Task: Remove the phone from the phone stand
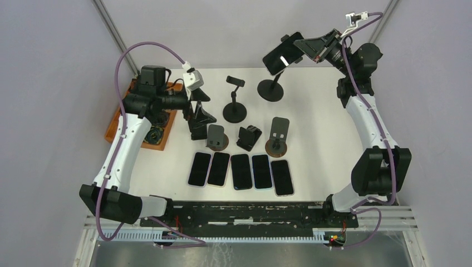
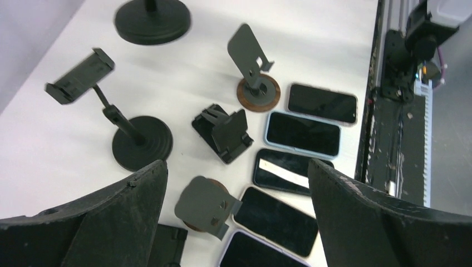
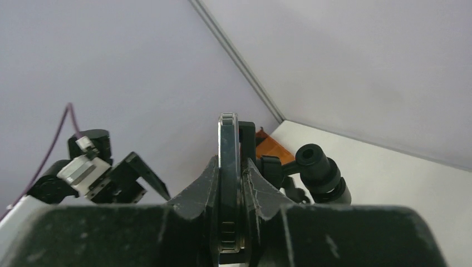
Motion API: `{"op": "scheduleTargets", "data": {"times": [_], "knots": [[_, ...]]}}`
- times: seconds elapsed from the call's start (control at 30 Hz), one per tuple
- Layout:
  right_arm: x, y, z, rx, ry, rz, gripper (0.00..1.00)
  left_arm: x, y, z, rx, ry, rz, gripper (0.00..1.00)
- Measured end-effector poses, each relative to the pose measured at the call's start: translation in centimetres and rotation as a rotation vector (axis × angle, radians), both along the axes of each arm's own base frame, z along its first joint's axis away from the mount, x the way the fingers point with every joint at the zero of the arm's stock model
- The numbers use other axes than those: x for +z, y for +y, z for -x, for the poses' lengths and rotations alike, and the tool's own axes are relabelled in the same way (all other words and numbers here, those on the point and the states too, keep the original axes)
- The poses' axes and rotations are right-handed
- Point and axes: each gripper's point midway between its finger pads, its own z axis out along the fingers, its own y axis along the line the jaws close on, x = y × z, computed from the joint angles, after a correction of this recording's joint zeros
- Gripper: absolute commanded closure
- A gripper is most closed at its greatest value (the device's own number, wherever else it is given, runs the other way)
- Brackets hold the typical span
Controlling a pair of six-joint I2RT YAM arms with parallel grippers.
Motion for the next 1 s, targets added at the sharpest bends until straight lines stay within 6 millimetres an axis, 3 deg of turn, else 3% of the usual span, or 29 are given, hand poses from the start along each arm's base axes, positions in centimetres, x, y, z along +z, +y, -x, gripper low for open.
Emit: {"op": "scheduleTargets", "data": {"times": [0.3, 0.5, 0.67, 1.0], "knots": [[6.0, 5.9, 8.0, 0.19, -0.101, -0.071, 1.0, 2.7, -0.8, -2.0, 0.051, -0.045, 0.087, 0.0], [8.6, 8.9, 15.6, 0.334, -0.165, -0.087, 1.0, 3.5, -1.1, -1.9, 0.029, -0.058, 0.113, 0.0], [8.8, 10.4, 19.8, 0.437, -0.174, -0.101, 1.0, 3.9, -1.4, -1.3, -0.002, -0.054, 0.132, 0.0], [5.8, 14.5, 22.6, 0.602, -0.1, -0.12, 1.0, 4.9, -1.4, 2.6, -0.071, -0.057, 0.17, 0.0]]}}
